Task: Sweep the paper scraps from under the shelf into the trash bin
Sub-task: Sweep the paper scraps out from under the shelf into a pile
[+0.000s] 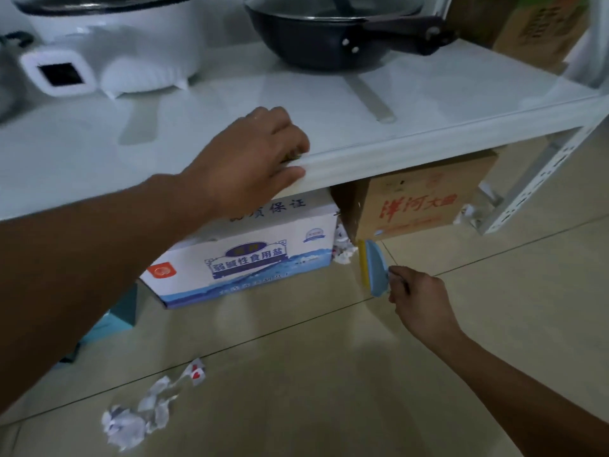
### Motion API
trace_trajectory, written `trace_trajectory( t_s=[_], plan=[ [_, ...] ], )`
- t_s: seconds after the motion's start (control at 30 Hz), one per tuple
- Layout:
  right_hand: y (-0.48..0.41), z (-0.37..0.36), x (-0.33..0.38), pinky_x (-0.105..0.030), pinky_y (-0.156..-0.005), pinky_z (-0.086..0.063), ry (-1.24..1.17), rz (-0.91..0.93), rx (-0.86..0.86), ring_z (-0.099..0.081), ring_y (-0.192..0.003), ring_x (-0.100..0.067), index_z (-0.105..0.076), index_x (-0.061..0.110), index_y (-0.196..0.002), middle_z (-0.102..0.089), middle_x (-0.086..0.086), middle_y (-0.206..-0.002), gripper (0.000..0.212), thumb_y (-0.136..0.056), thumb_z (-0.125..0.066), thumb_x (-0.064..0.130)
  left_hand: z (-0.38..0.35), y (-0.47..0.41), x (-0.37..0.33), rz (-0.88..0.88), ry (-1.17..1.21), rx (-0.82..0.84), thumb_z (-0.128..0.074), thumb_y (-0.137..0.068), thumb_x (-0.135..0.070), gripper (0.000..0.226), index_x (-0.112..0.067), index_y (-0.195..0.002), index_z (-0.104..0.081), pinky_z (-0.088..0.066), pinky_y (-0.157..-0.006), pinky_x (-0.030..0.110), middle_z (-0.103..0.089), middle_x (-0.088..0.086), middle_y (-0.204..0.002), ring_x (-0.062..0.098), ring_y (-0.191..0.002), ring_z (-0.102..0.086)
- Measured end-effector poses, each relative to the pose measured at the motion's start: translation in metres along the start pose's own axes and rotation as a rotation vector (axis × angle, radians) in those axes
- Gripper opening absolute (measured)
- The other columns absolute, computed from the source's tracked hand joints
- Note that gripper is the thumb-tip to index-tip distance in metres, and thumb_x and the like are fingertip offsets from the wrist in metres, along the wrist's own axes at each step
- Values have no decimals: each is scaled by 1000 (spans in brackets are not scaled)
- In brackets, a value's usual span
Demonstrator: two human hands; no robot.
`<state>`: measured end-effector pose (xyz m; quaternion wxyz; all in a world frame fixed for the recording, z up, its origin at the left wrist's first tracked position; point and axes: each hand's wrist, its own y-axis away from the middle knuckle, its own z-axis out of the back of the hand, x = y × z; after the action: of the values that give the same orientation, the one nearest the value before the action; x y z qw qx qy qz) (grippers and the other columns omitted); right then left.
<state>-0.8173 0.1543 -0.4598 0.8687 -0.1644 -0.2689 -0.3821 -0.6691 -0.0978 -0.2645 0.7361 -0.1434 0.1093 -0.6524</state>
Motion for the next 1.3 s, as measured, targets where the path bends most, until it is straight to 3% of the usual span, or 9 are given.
trace_trajectory(
  t_s=[0.23,0.4,0.57,0.77,0.93,1.1,1.2,1.3],
  plan=[
    [-78,-23,2,-40,-65,-53,13,123,-78,-66,-74,-40,-68,12,-109,-74,-19,-87,26,-97,-47,18,-25,-68,-27,-143,-10,62,-51,-93,-44,46,-22,-133,-47,-44,-88,40,-48,6,-123,24,-110,-46],
    [-135,-65,7,-34,-61,-54,148,115,-30,-69,-71,-35,-68,10,-98,-73,-18,-81,17,-93,-51,9,-29,-69,-24,-140,14,38,-51,-93,-46,47,-21,-133,-50,-44,-84,39,-46,2,-113,20,-103,-44],
    [-126,-62,-11,-37,-73,-57,233,74,85,-68,-84,-37,-69,8,-103,-73,-19,-94,21,-93,-51,11,-31,-71,-25,-120,56,47,-49,-92,-51,50,-23,-133,-49,-47,-84,43,-34,-8,-106,17,-102,-43],
    [-115,-35,-11,-30,-56,-43,158,239,-134,-65,-63,-37,-70,8,-94,-73,-17,-78,21,-94,-51,16,-31,-73,-23,-117,27,36,-46,-92,-51,50,-23,-133,-49,-45,-84,44,-40,1,-105,23,-99,-46],
    [-153,-78,4,-26,-60,-46,104,87,92,-62,-64,-22,-68,12,-95,-74,-14,-86,16,-94,-53,18,-29,-70,-25,-96,67,66,-47,-92,-50,49,-25,-134,-48,-45,-87,46,-34,-6,-105,21,-103,-44],
    [-134,-61,-14,-28,-68,-40,203,30,237,-65,-86,-33,-67,8,-93,-69,-16,-95,25,-96,-46,23,-30,-69,-23,-92,59,42,-46,-92,-50,49,-25,-134,-48,-45,-85,44,-36,-5,-106,20,-104,-44],
    [-100,-20,-29,-32,-62,-45,179,90,148,-64,-71,-34,-66,8,-74,-71,-16,-77,28,-93,-49,20,-30,-69,-24,-114,42,28,-45,-93,-51,49,-22,-133,-49,-45,-82,41,-40,0,-107,22,-102,-46],
    [-101,-10,-32,-37,-65,-53,134,145,4,-66,-73,-35,-71,13,-86,-75,-12,-83,23,-92,-50,18,-30,-70,-25,-112,37,20,-46,-93,-50,49,-22,-133,-49,-44,-83,40,-40,0,-107,23,-103,-46]
  ],
)
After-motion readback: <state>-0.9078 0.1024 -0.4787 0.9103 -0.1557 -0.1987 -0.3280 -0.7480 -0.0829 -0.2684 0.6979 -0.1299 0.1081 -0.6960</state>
